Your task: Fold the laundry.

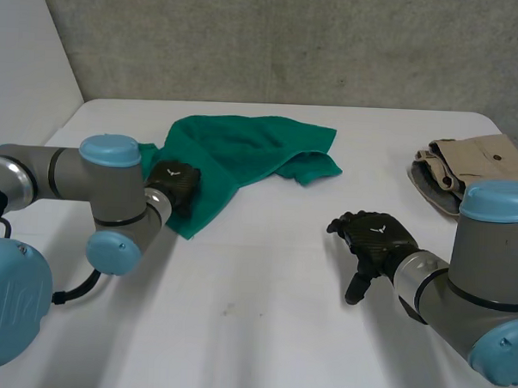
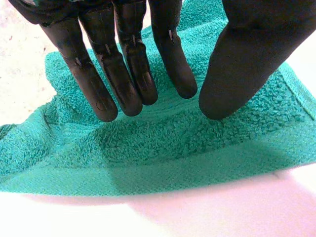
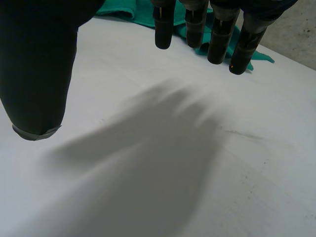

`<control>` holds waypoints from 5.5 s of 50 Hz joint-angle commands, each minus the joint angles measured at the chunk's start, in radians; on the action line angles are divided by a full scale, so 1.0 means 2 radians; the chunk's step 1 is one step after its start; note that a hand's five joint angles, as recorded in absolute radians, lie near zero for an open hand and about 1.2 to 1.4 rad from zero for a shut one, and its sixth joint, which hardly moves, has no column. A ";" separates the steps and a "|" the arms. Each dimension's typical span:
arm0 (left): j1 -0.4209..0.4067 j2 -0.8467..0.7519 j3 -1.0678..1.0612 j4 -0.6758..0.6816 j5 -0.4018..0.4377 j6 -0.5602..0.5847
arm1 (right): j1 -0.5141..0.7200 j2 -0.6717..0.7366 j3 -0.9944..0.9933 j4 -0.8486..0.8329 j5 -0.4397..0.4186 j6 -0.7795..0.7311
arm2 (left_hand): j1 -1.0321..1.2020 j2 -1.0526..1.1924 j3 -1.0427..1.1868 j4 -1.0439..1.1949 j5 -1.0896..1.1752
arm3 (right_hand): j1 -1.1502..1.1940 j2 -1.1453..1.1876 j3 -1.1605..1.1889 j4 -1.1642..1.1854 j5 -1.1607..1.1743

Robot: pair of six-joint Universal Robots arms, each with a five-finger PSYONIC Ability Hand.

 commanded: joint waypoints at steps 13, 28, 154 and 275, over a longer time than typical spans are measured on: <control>0.002 0.034 -0.048 -0.005 0.004 0.010 | -0.001 -0.001 0.003 0.000 0.000 0.000 | 0.191 0.186 0.189 0.187 0.190 | -0.017 -0.028 -0.021 -0.034 -0.037; -0.007 0.058 -0.081 -0.006 0.001 0.013 | -0.001 -0.001 0.003 0.000 0.000 0.000 | -0.263 -0.268 -0.265 -0.266 -0.264 | -0.017 -0.028 -0.021 -0.034 -0.037; 0.068 0.597 -0.364 0.095 0.006 0.040 | 0.001 -0.054 -0.347 0.098 0.005 -0.173 | 0.195 0.190 0.193 0.191 0.194 | 0.594 0.583 0.590 0.577 0.574; 0.081 0.298 -0.383 0.283 0.020 0.032 | -0.156 0.003 0.036 -0.035 -0.091 -0.003 | 0.195 0.190 0.193 0.191 0.194 | 0.176 0.165 0.172 0.159 0.156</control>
